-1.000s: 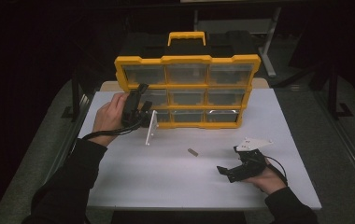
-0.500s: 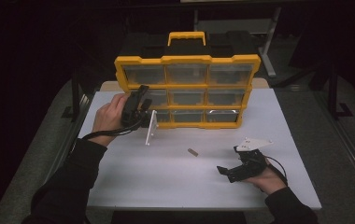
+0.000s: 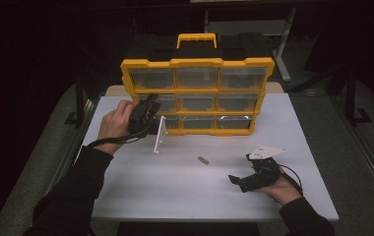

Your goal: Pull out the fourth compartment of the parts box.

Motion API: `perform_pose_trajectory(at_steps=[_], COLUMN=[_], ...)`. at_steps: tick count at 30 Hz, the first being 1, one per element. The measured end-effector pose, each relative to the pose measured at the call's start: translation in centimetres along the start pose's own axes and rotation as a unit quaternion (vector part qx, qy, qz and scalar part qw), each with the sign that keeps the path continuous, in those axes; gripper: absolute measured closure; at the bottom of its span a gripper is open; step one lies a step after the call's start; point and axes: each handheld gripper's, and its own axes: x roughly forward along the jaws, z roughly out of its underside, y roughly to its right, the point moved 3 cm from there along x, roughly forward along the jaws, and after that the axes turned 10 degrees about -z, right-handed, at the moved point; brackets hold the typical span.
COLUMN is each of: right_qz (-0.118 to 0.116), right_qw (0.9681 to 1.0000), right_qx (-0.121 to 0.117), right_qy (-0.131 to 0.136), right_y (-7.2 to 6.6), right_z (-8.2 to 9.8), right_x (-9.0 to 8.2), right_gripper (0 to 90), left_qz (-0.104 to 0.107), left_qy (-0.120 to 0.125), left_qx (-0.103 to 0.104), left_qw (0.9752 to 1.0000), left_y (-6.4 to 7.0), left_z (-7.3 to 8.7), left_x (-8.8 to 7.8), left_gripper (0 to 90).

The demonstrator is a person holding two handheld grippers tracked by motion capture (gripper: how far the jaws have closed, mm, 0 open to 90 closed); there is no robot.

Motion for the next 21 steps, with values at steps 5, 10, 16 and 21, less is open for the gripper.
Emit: perform_pose_trajectory(at_steps=[5,10,16,21], right_qz=[0.000,0.000,-0.001,-0.001], right_qw=[1.0000,1.0000,1.0000,1.0000], right_qx=[0.000,0.000,-0.001,0.000], right_qy=[0.001,0.001,0.000,0.000], right_y=[0.00,0.00,0.01,-0.01], right_z=[-0.01,-0.01,0.00,-0.01], right_x=[-0.01,-0.01,0.00,-0.01], right_gripper=[0.0,0.0,0.0,0.0], left_qz=[0.002,0.005,0.008,0.010], left_qy=[-0.006,-0.011,-0.015,-0.018], left_qx=[-0.004,-0.006,-0.008,-0.010], left_qw=[1.0000,0.9999,0.9998,0.9997], left_y=[-0.05,-0.13,-0.27,-0.32], left_z=[0.01,0.11,0.17,0.15], left_x=[0.15,0.26,0.33,0.43], left_gripper=[62.4,67.7,70.6,74.1])
